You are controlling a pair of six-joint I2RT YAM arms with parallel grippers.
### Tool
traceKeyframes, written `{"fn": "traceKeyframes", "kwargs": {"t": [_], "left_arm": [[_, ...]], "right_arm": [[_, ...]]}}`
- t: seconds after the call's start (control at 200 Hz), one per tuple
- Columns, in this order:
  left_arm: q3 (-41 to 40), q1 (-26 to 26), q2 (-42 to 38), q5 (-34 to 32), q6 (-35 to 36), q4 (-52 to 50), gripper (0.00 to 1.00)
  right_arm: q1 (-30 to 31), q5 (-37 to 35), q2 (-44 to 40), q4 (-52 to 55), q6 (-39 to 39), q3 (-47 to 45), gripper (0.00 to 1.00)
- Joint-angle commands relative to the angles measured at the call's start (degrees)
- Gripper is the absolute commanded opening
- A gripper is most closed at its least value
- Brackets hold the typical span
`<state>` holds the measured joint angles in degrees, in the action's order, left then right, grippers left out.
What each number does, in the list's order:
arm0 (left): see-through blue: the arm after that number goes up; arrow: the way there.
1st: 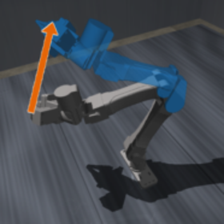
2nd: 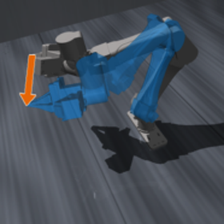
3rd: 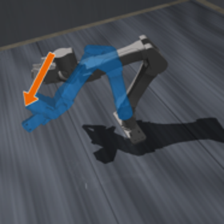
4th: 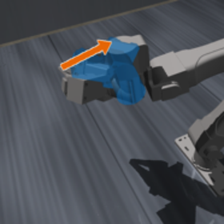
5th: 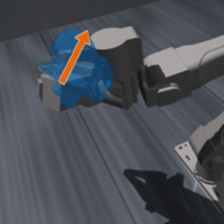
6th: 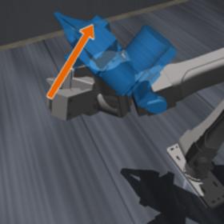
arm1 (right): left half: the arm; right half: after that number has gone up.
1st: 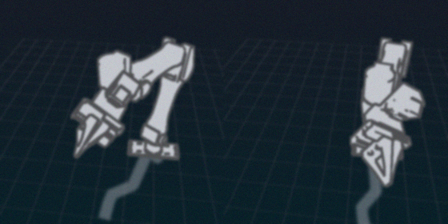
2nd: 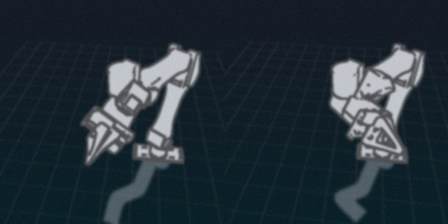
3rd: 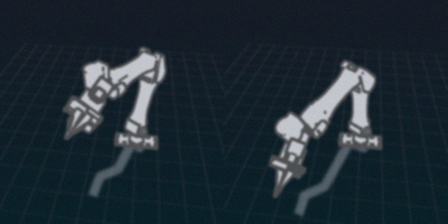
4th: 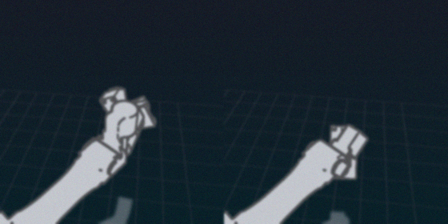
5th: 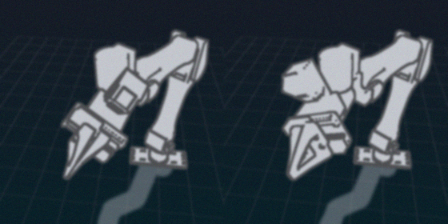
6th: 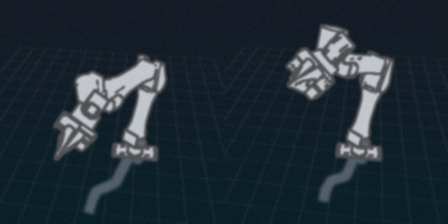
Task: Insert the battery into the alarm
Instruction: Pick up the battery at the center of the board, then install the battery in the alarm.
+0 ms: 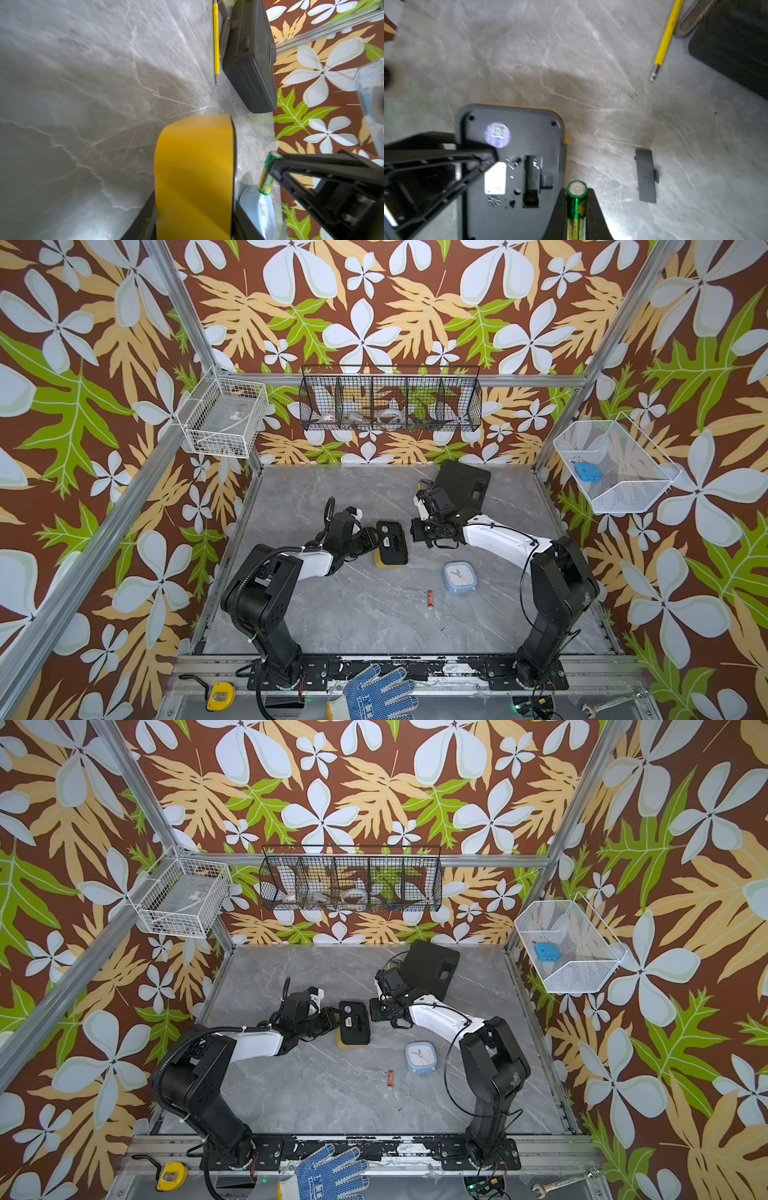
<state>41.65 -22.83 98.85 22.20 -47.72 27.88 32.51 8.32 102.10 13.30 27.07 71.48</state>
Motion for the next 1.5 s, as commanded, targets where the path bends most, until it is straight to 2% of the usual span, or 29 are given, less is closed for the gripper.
{"fn": "traceKeyframes", "kwargs": {"t": [0.0,0.26,0.55,1.106,1.496], "left_arm": [[-0.60,-0.06,1.52,1.80,-5.44,5.40,0.34],[-2.40,-0.02,6.11,2.67,-14.97,17.12,0.33],[-3.33,-0.02,10.90,1.88,-20.89,25.92,0.31],[-3.59,-0.02,12.62,1.62,-21.01,26.33,0.31],[-2.26,-0.02,12.96,1.56,-19.18,24.22,0.31]], "right_arm": [[-0.08,1.61,-0.68,-14.90,1.36,-2.44,0.06],[0.01,4.73,-1.26,-29.94,2.61,-9.52,0.07],[-0.17,6.88,0.64,-33.82,-2.28,-12.32,0.07],[0.39,7.42,3.40,-38.35,-5.45,-15.81,0.07],[2.47,1.68,5.06,-39.93,-6.89,-17.76,0.06]]}}
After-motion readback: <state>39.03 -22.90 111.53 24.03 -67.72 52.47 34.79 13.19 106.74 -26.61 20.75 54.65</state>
